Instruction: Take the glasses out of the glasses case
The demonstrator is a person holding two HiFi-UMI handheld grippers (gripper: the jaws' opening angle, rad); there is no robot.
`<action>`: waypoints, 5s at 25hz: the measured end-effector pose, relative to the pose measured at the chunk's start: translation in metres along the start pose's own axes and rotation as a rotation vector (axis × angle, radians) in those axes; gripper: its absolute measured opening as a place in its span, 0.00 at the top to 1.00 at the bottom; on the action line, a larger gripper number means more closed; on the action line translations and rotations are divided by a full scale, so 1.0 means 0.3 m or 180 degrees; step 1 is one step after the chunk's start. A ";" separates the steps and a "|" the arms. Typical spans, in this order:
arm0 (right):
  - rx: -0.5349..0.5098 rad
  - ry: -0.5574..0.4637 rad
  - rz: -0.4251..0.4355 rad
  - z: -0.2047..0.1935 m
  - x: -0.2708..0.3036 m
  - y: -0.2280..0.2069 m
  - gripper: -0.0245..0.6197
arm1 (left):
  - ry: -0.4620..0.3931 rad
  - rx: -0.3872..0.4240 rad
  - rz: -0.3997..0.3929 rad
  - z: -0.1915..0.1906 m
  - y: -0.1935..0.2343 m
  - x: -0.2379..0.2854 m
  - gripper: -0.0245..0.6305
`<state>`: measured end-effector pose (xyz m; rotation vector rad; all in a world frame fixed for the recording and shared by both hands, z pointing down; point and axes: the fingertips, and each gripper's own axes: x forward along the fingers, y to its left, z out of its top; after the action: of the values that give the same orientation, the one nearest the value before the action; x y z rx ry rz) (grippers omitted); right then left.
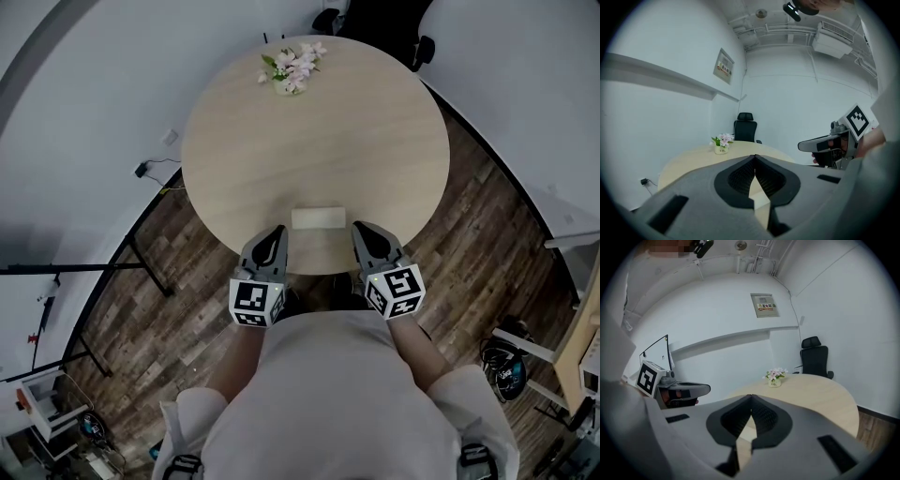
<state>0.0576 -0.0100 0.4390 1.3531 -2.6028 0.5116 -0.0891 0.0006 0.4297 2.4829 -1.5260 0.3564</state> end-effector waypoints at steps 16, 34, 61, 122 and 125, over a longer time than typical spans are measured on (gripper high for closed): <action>0.0064 0.0206 0.0061 -0.104 0.063 -0.010 0.94 | 0.0495 0.0620 -0.0230 -0.147 0.014 0.054 0.96; -0.0048 0.0307 0.0090 -0.131 0.065 0.013 0.94 | 0.1445 0.3350 -0.1029 -0.394 -0.127 0.117 0.96; 0.0220 0.0487 0.0068 -0.183 0.118 -0.051 0.94 | 0.2154 0.3797 -0.0977 -0.778 0.017 0.340 0.96; -0.3375 0.3055 0.1471 -0.761 0.484 -0.148 0.55 | 0.2386 0.3585 -0.0969 -0.840 0.046 0.378 0.96; -0.3384 0.3109 0.1473 -0.771 0.489 -0.147 0.56 | 0.2397 0.3572 -0.0962 -0.840 0.048 0.378 0.96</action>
<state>0.0062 -0.0588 0.7070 0.0706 -1.7741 -0.1785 -0.0769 -0.0266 0.7047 2.5631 -0.6409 2.2386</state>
